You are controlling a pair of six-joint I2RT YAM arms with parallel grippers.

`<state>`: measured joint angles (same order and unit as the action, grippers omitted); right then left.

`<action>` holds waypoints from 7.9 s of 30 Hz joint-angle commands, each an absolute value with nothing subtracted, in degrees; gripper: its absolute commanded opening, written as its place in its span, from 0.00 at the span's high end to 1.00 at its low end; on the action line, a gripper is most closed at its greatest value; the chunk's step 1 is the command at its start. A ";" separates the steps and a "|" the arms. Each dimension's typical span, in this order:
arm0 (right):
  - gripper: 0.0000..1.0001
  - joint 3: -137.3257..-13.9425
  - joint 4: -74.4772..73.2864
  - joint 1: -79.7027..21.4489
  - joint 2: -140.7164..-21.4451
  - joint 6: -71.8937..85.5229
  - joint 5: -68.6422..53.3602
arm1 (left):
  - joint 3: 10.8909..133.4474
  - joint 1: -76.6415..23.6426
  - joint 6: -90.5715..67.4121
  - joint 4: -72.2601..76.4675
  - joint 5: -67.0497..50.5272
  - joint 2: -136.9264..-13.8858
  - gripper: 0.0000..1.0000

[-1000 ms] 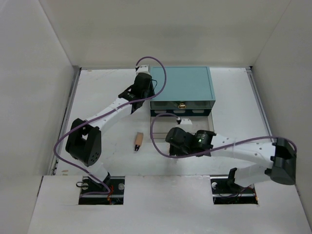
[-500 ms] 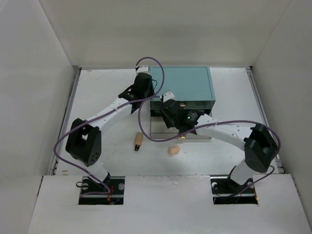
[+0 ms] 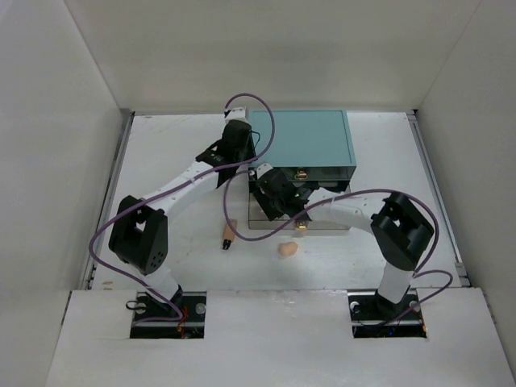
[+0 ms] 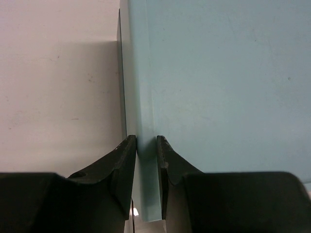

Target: Organize the makeup

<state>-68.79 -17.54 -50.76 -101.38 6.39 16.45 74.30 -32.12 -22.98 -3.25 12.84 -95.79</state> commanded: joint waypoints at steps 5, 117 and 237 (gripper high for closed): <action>0.36 -70.05 -18.63 -50.23 -100.29 8.26 14.76 | 73.30 -33.97 -22.59 -11.60 9.05 -99.58 0.84; 0.05 -92.37 -28.56 -72.64 -123.30 47.02 36.38 | 74.62 -35.46 -21.71 -15.56 9.40 -98.88 0.85; 0.65 -45.36 28.06 -45.12 -93.71 19.95 42.46 | 77.17 -35.99 -21.27 -16.43 11.34 -101.69 0.87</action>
